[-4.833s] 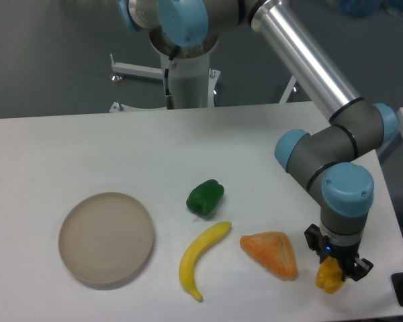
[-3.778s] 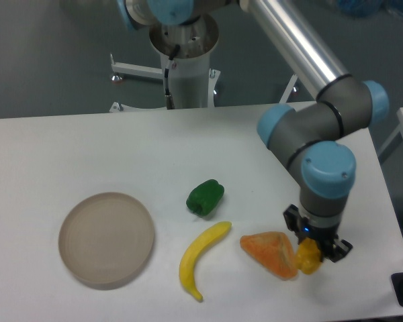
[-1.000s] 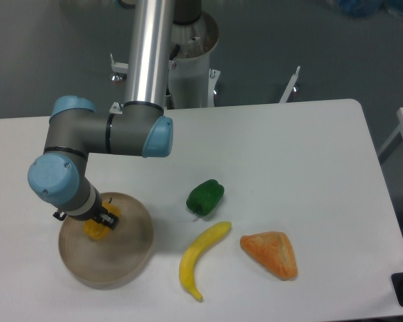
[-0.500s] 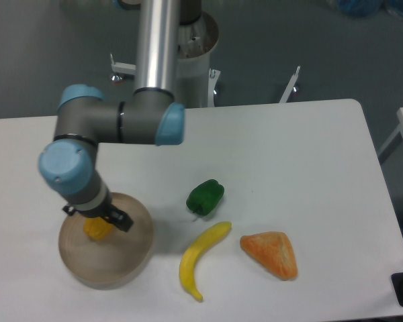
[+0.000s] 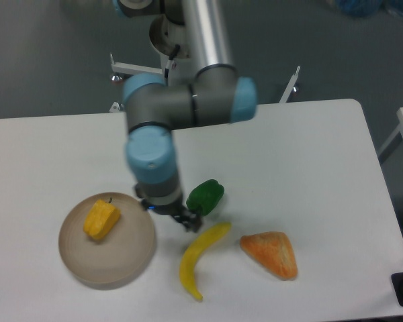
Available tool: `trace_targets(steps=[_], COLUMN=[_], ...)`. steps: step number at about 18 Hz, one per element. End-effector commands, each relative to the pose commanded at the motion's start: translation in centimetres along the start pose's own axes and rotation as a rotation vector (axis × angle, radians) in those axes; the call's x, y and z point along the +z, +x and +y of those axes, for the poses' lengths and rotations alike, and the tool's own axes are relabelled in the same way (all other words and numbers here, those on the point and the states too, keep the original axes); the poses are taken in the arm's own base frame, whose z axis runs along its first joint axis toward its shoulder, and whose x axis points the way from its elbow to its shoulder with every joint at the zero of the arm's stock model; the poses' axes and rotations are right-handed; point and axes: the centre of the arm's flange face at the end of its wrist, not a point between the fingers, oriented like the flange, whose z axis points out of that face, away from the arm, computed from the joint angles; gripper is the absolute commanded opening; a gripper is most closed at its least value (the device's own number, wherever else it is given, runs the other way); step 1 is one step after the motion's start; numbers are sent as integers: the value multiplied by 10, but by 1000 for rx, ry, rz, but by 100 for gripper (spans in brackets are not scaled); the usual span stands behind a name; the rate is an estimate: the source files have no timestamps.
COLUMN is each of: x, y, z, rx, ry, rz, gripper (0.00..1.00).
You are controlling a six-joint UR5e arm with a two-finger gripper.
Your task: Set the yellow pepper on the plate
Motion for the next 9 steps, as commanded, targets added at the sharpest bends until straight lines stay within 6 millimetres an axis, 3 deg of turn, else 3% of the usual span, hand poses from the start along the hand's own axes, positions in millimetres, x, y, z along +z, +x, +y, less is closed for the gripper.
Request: trace_targets(steps=[4,9], x=[10,7], y=[-37,-45], z=[29,35], rx=[20,52], ry=[-3,0], rz=[-31,-48], gripper=[100,100])
